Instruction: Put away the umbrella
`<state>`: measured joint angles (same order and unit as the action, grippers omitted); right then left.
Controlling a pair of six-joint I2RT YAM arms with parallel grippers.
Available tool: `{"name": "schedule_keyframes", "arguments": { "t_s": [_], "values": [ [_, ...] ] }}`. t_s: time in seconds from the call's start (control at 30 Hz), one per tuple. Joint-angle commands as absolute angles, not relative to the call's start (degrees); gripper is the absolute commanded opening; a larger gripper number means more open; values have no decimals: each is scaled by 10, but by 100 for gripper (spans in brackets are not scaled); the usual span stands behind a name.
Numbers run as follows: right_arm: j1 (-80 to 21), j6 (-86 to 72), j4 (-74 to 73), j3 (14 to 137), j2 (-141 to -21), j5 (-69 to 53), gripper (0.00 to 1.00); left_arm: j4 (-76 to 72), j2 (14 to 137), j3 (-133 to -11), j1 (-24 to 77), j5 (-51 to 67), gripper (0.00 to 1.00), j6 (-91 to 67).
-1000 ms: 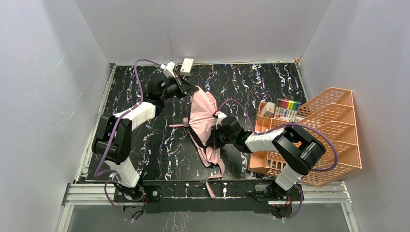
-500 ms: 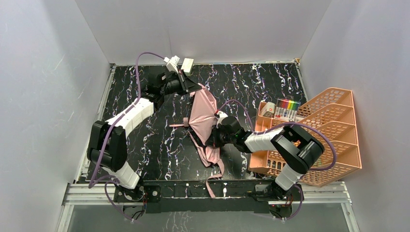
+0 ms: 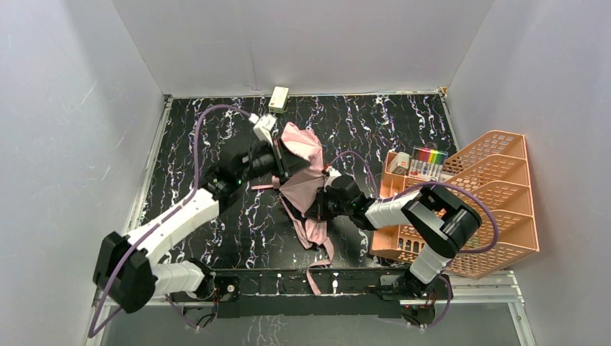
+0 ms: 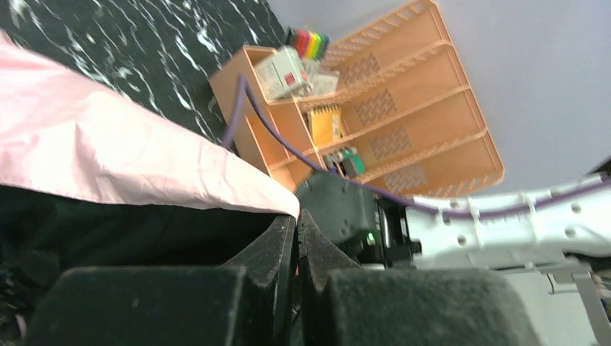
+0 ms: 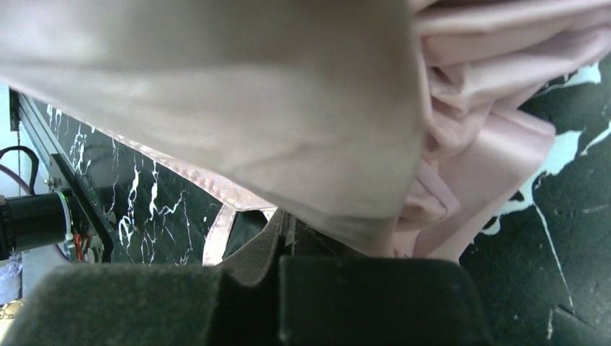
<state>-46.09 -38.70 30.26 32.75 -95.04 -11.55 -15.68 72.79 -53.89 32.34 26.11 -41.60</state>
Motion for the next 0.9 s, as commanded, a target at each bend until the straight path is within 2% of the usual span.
{"name": "schedule_keyframes", "arguments": {
  "t_s": [0.0,0.17,0.37,0.47,0.63,0.7,0.87],
  "values": [
    [-462,-386,301,292,-924,-117,0,-241,652,-430,370,187,0,-460],
    [-462,-379,310,284,-873,-123,1,-296,624,-337,436,145,0,-490],
    [-463,-378,282,263,-793,-123,13,-323,638,-289,500,108,0,-491],
    [-463,-384,232,246,-726,-99,18,-333,642,-273,518,91,3,-490],
    [-463,-397,56,241,-601,20,16,-348,656,-249,537,81,3,-483],
    [-462,-400,12,237,-555,63,13,-359,664,-237,546,80,6,-484],
    [-462,-365,-23,260,-508,80,13,-379,689,-205,569,73,21,-488]
  ]
}}
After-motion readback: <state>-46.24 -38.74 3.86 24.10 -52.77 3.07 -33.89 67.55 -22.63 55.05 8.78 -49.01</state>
